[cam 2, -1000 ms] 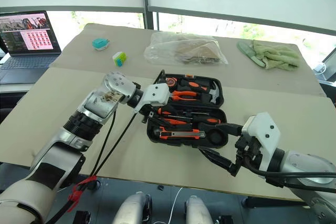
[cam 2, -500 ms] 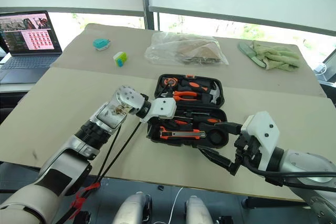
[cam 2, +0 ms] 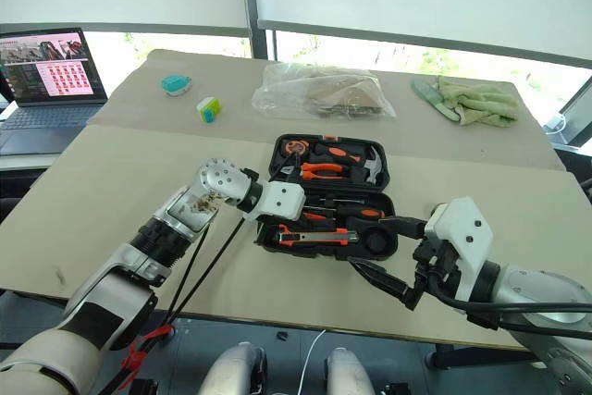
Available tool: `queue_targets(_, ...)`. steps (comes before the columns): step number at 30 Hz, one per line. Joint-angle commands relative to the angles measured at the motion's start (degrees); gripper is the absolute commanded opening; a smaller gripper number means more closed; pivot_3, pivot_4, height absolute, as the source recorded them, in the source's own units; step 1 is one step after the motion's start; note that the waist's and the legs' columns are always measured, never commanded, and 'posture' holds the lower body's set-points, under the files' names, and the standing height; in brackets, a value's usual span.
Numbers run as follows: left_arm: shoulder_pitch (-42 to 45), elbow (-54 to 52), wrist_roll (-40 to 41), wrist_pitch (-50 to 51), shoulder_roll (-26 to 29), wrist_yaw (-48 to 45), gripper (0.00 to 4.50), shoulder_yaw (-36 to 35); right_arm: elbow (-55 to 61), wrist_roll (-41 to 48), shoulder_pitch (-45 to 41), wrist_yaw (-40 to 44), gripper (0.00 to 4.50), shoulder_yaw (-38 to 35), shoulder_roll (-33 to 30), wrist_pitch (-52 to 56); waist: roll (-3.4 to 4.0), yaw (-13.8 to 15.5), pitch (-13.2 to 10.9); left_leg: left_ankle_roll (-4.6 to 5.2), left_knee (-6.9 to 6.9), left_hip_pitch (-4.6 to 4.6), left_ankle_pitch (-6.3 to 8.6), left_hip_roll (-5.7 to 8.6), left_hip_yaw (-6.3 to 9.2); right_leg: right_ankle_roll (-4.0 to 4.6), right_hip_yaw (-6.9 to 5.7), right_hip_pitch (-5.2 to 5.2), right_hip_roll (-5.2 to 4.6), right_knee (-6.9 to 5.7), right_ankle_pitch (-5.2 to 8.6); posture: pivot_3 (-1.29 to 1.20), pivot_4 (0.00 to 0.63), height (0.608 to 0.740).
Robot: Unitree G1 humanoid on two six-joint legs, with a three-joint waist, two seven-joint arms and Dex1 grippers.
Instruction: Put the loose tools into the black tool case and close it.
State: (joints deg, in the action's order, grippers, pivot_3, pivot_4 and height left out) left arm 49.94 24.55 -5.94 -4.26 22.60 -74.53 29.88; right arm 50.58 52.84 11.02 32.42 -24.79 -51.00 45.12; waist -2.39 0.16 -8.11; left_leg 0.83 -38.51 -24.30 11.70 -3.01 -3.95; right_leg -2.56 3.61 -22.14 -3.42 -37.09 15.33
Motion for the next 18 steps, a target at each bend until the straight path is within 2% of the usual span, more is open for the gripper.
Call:
queue_targets(1,-2.30,5.50,-6.43,-0.94,2.95,-0.70,0.05,4.10,0.96,0.37,-0.96,-0.09,4.50,-0.51,-0.18,-1.14,0.01,-0.27,0.18,0.00,0.00,0.02,0.00,0.00,0.00,0.01,0.02,0.00,0.01,0.00,0.00,0.00,0.150,0.740)
queue_targets(8,-2.69,5.31,-5.91,-1.82,4.62,-2.32,0.05,3.31,0.66,0.21,-1.14,0.43,4.50,-0.31,-0.23,-1.23,0.18,-1.22,0.45,0.00,0.13,0.12,0.00,-0.02,0.00,0.07,0.12,-0.02,0.06,-0.01,0.03,0.00,0.150,0.740)
queue_targets(13,-2.20,6.66,-3.38,-0.45,1.84,-0.75,0.05,1.16,0.10,-0.52,-1.60,0.67,4.50,0.52,-0.31,-1.40,0.21,-1.10,0.48,0.00,0.15,0.13,0.00,-0.01,-0.01,0.07,0.14,-0.02,0.06,-0.01,0.04,0.00,0.150,0.740)
queue_targets(16,0.24,3.44,7.55,8.35,-0.45,-1.71,0.05,-7.90,-0.79,-2.00,-0.49,0.70,4.50,-0.64,-0.18,-1.59,0.21,-0.91,0.47,0.00,0.15,0.10,0.00,0.02,-0.01,0.05,0.14,-0.04,0.03,-0.01,0.04,0.00,0.150,0.740)
queue_targets(18,1.37,0.68,14.15,13.23,0.58,-3.56,0.05,-13.61,-1.98,-3.72,1.77,0.86,4.50,-2.86,0.22,-1.75,0.18,-0.91,0.33,0.03,0.14,-0.13,-0.02,0.03,-0.01,-0.05,0.14,-0.25,0.02,-0.01,0.08,0.00,0.150,0.740)
